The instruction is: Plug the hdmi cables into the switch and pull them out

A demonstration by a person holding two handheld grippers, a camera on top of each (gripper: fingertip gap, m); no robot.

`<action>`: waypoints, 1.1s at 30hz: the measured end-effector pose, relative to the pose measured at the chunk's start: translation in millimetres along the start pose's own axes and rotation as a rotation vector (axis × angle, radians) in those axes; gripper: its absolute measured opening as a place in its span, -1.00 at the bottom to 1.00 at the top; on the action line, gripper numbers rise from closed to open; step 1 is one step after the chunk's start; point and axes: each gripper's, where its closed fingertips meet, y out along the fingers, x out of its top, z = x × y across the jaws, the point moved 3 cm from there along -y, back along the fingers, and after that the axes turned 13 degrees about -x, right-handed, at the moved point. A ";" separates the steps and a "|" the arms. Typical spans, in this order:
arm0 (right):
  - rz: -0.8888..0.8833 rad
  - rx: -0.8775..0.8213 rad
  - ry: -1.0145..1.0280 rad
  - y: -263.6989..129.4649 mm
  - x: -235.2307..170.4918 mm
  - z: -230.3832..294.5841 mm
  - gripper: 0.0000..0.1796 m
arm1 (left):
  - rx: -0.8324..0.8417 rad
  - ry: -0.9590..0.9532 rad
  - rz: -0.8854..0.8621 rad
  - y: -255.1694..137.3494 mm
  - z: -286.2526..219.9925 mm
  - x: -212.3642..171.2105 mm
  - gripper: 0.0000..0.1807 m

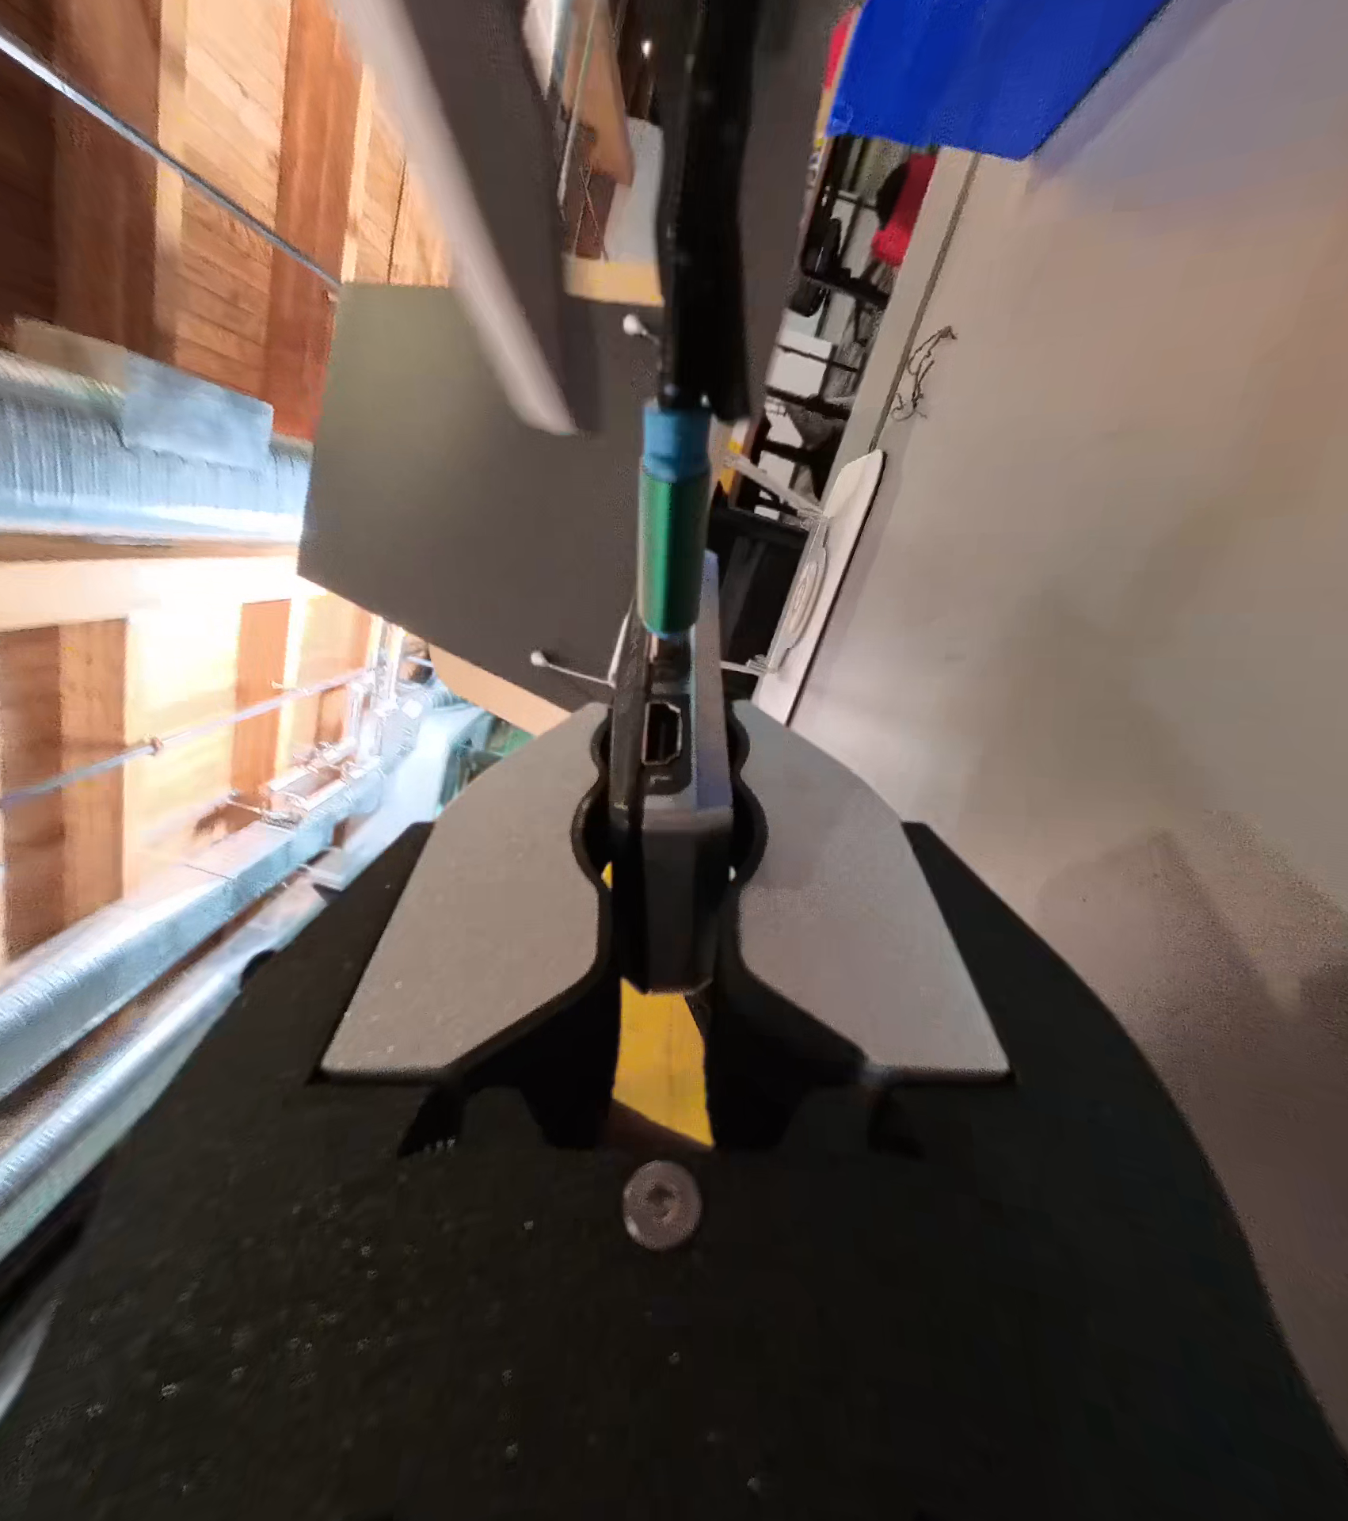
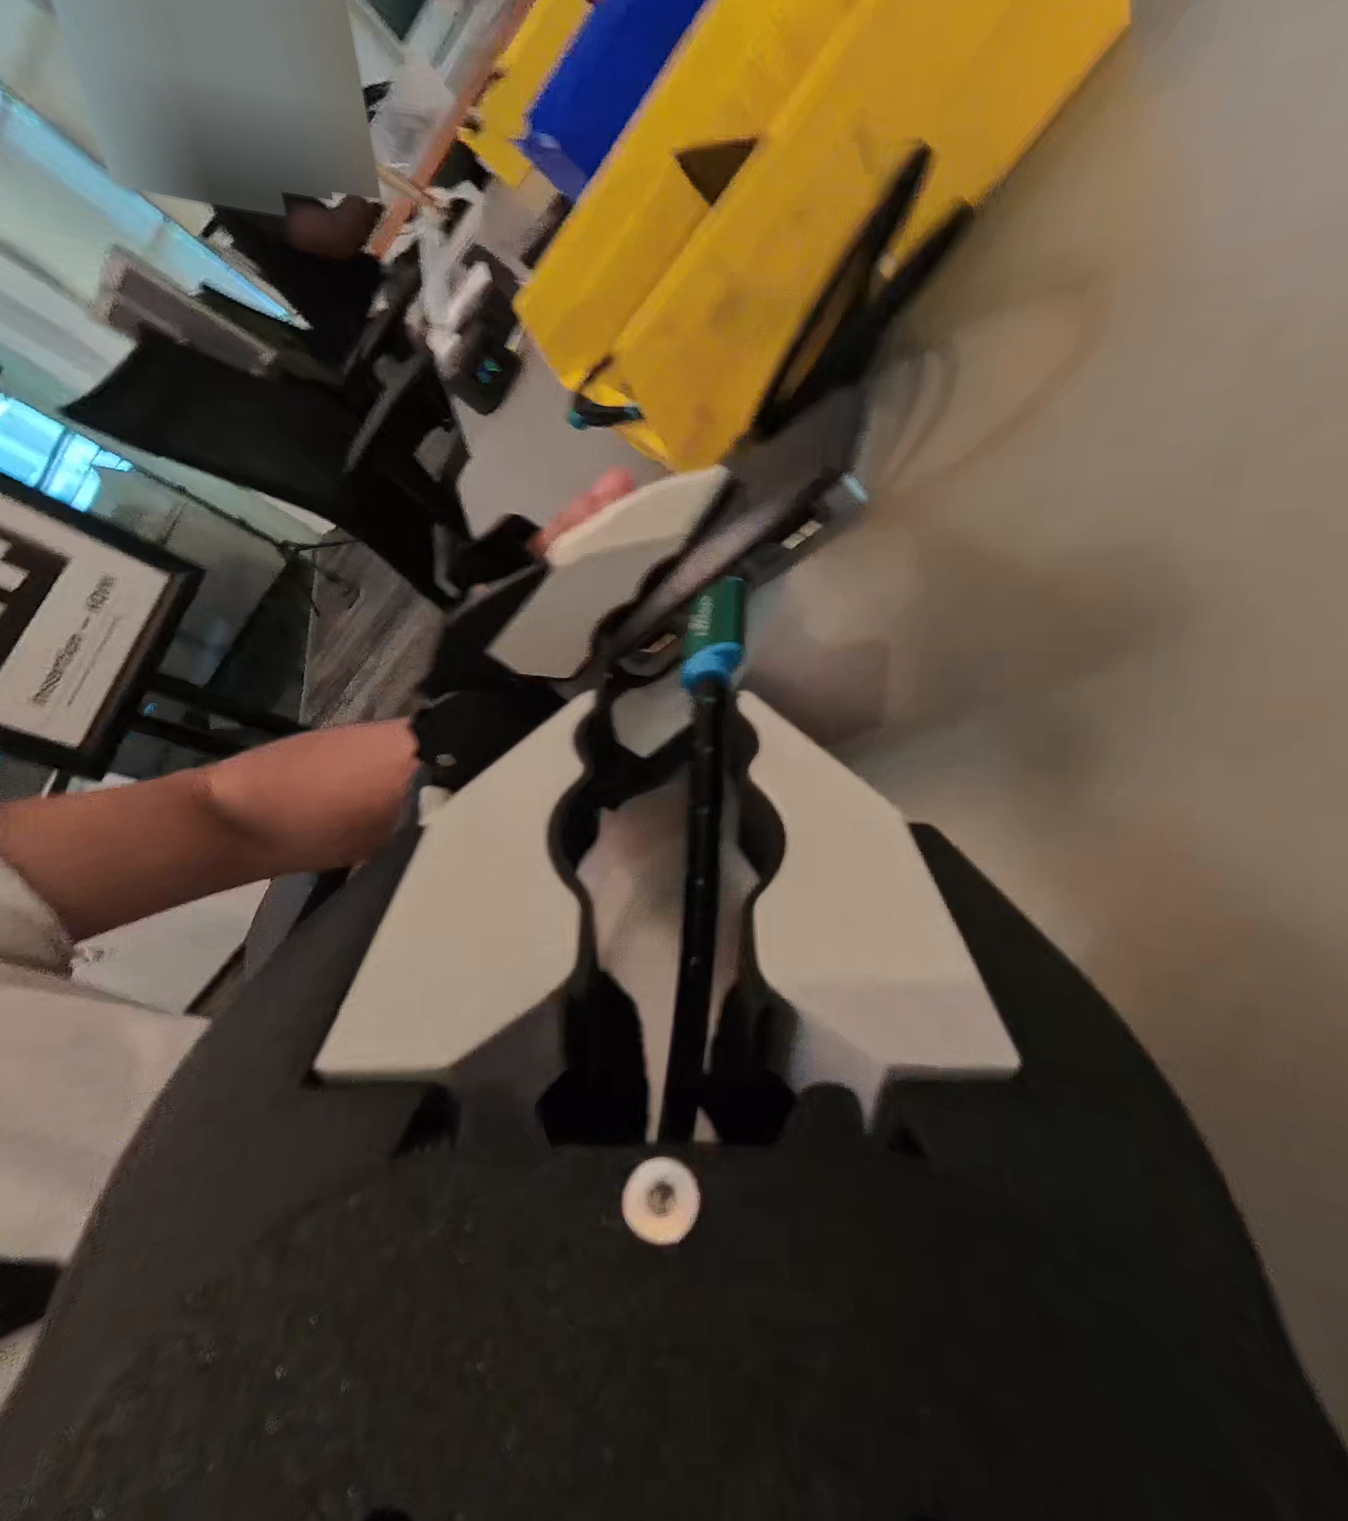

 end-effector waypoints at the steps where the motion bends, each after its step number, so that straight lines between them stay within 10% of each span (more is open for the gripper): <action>1: -0.034 0.021 -0.041 -9.7 9.1 7.1 -0.57 | -0.006 -0.026 -0.004 -0.1 2.6 -0.2 -0.76; 7: -0.461 -0.230 -0.245 -84.4 60.6 -20.7 -0.57 | -0.038 -0.164 -0.050 -5.4 11.9 -2.0 -0.76; 15: -0.344 -0.171 -0.526 6.0 10.5 7.8 -0.46 | -0.081 -0.288 -0.082 -7.5 15.4 2.3 -0.76; 33: -0.484 -0.302 -0.628 13.1 14.0 23.9 -0.76 | -0.091 -0.259 -0.094 -13.7 12.9 11.5 -0.78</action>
